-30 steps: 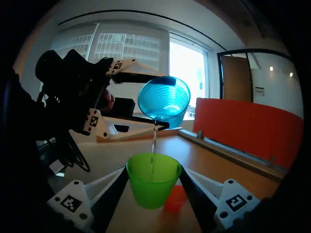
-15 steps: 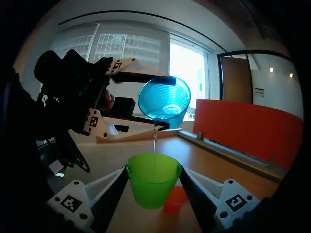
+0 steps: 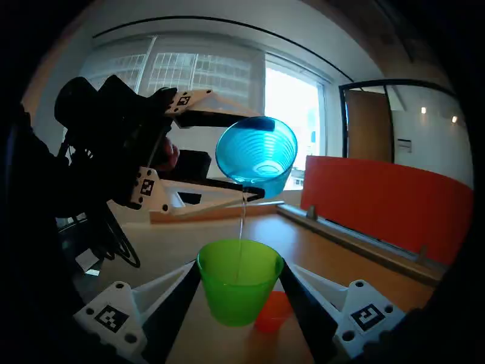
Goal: Pour water
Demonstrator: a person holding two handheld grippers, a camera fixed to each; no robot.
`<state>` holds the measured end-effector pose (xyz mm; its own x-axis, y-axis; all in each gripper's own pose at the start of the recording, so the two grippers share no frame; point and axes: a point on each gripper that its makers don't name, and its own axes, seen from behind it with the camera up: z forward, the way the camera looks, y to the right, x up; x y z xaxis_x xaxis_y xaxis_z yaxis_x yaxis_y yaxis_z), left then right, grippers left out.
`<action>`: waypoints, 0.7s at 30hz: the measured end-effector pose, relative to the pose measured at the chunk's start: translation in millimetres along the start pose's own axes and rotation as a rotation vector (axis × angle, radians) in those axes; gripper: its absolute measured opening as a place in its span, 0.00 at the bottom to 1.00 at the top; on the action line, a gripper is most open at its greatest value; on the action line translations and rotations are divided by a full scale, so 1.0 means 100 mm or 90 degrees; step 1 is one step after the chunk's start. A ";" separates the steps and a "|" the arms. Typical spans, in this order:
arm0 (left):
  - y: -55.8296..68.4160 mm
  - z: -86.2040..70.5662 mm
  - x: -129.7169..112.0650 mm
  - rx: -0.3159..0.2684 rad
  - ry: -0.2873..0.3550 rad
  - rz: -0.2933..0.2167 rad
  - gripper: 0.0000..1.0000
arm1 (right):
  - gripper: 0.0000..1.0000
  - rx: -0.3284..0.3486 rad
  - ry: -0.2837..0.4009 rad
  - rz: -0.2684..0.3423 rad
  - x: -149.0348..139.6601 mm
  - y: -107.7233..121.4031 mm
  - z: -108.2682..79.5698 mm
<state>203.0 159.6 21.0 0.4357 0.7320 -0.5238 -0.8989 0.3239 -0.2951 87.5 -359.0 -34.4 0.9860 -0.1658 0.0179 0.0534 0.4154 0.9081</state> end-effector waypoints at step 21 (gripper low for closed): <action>0.02 0.00 0.03 0.000 0.002 0.010 0.86 | 0.92 0.000 0.002 -0.001 0.01 -0.01 -0.02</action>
<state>202.2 162.6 19.2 0.4213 0.7352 -0.5310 -0.9058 0.3118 -0.2870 88.7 -357.8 -36.2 0.9863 -0.1643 0.0148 0.0555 0.4152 0.9080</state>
